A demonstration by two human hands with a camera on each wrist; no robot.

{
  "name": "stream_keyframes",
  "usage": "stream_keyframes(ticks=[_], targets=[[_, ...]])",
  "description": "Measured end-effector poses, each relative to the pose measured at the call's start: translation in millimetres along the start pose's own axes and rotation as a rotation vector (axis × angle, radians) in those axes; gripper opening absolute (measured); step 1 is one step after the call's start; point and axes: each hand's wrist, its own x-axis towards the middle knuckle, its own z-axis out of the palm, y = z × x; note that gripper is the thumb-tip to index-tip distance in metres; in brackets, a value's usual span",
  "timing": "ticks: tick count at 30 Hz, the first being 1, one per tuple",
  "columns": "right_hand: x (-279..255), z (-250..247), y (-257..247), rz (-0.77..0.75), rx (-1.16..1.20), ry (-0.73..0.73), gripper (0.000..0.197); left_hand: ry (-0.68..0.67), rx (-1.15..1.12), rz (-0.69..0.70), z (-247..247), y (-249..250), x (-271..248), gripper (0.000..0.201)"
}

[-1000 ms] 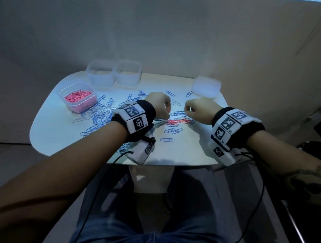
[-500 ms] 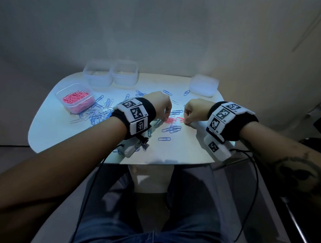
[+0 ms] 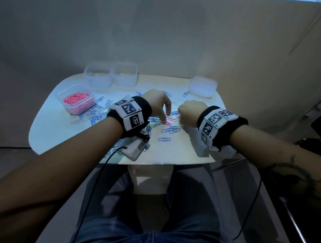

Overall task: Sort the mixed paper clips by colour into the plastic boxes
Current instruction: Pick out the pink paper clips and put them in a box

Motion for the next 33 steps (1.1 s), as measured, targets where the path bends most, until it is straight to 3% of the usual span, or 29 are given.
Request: stream_keyframes(ticks=[3, 8, 13, 16, 19, 21, 25, 28, 30, 33], targets=[[0, -3, 23, 0.055, 0.322, 0.023, 0.024, -0.051, 0.098, 0.040, 6, 7, 3, 0.029], [-20, 3, 51, 0.244, 1.288, 0.113, 0.025, -0.111, 0.210, 0.092, 8, 12, 9, 0.021], [-36, 16, 52, 0.229, 1.966, 0.054, 0.028, -0.130, 0.249, 0.122, 13, 7, 7, 0.018], [-42, 19, 44, 0.196, 2.213, 0.026, 0.030, -0.157, 0.272, 0.136, 14, 6, 4, 0.020], [-49, 21, 33, 0.192, 2.269, 0.029, 0.029, -0.148, 0.210, 0.132, 9, 4, 2, 0.020], [-53, 24, 24, 0.201, 2.260, 0.032, 0.028, -0.114, -0.040, 0.097, 2, -4, 1, 0.018], [-54, 24, 13, 0.199, 2.205, 0.069, 0.025, -0.025, -1.109, -0.076, -6, -26, -10, 0.023], [-52, 17, 9, 0.180, 2.145, 0.093, 0.024, -0.132, -1.769, -0.095, 7, -36, -21, 0.025], [-50, 12, 8, 0.171, 2.087, 0.087, 0.025, -0.181, -2.017, 0.014, 19, -35, -28, 0.029], [-51, 6, 6, 0.163, 2.005, 0.077, 0.025, -0.136, -2.237, 0.110, 37, -27, -36, 0.031]])
